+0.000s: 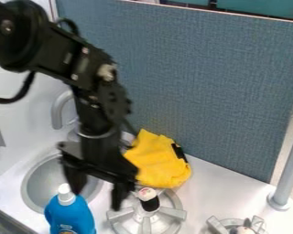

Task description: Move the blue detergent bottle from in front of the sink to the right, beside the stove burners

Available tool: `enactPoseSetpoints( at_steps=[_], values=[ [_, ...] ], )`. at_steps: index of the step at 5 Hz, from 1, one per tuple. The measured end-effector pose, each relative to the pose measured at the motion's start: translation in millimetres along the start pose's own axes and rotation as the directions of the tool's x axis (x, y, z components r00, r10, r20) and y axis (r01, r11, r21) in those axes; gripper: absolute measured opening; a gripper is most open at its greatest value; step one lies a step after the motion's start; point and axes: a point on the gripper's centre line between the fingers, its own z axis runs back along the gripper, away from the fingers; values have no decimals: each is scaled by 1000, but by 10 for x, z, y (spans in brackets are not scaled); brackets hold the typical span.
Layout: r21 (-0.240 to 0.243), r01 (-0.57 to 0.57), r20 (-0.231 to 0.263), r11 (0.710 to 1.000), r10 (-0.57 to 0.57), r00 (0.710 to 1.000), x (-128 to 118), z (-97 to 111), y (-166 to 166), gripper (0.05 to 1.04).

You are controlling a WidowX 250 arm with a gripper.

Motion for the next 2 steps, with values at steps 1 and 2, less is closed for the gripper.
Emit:
enactPoseSetpoints(
  at_steps=[1, 2],
  values=[
    [53, -30, -93, 998, 35, 995, -39, -46, 275, 1001],
    [64, -29, -143, 998, 38, 989, 7, -201, 431, 1001]
  ],
)
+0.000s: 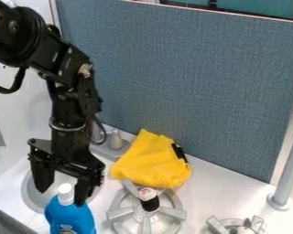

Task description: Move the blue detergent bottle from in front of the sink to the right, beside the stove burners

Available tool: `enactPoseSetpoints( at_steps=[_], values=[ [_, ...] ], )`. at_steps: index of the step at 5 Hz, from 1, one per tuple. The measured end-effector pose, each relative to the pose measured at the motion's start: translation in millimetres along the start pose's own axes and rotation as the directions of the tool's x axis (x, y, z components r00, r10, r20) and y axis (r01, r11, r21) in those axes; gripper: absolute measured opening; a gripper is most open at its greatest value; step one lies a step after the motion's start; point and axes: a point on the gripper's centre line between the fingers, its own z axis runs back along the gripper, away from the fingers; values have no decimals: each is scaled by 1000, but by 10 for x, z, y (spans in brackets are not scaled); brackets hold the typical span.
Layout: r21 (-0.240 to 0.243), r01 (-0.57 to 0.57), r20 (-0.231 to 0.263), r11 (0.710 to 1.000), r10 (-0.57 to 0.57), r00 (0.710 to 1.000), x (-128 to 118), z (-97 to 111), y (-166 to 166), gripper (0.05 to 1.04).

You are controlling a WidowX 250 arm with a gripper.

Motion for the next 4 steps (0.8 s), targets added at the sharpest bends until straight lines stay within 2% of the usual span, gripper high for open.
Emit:
enactPoseSetpoints(
  at_steps=[1, 2, 4],
  values=[
    [30, -3, -7, 1000, 3, 1000, 85, -113, 81, 1001],
    [42, 13, 38, 999, -14, 999, 219, -211, 103, 1001],
    [47, 10, 51, 999, -12, 999, 345, -324, 91, 963]
  ],
)
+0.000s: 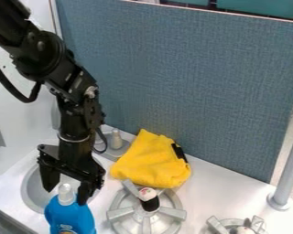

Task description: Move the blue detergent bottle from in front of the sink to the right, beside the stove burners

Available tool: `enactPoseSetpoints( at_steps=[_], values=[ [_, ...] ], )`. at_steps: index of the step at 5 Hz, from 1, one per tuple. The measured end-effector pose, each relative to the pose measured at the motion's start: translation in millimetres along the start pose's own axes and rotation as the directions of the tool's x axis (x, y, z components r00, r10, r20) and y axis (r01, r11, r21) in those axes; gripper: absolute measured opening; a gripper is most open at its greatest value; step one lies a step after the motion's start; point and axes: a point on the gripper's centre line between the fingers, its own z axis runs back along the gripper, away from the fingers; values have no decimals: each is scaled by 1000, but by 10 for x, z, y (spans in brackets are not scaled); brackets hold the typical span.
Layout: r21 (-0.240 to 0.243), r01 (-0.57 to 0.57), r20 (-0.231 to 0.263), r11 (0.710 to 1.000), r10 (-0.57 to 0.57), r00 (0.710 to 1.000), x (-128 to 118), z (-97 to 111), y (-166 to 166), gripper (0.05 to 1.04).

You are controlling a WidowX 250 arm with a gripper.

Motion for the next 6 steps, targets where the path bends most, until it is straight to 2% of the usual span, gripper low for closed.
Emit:
enactPoseSetpoints(
  at_steps=[2, 3, 4, 5, 6],
  values=[
    [-1, -30, -32, 1000, 30, 999, -7, -62, 48, 449],
    [-41, 2, -51, 999, -4, 999, -14, -35, 6, 434],
    [-83, 18, 2, 996, -18, 1000, -42, 193, -17, 433],
    [-100, 30, 110, 995, -19, 994, -117, 519, -131, 433],
    [-96, 97, 148, 991, -82, 986, -166, 670, -434, 433]
  ],
)
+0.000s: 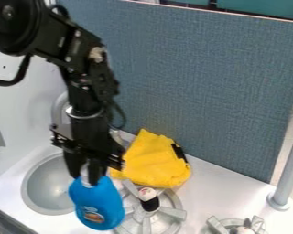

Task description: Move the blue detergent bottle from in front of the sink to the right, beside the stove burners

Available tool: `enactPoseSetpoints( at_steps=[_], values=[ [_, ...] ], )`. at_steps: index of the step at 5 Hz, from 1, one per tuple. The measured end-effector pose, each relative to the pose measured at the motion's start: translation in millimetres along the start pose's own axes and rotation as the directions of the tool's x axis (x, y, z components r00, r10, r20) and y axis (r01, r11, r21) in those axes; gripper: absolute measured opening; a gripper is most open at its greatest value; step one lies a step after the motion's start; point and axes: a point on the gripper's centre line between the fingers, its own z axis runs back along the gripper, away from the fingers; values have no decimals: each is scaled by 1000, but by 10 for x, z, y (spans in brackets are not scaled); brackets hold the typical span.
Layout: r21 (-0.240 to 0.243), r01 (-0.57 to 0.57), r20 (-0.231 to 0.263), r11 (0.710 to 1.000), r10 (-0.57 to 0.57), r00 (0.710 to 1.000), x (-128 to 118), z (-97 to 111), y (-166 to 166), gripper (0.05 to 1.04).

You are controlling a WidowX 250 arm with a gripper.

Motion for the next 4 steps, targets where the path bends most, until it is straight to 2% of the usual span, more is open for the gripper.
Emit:
enactPoseSetpoints(
  at_steps=[2, 4],
  values=[
    [-55, 69, -57, 996, -72, 996, 5, -69, -589, 433],
    [-47, 95, -114, 994, -100, 988, 70, -374, -860, 433]
  ],
)
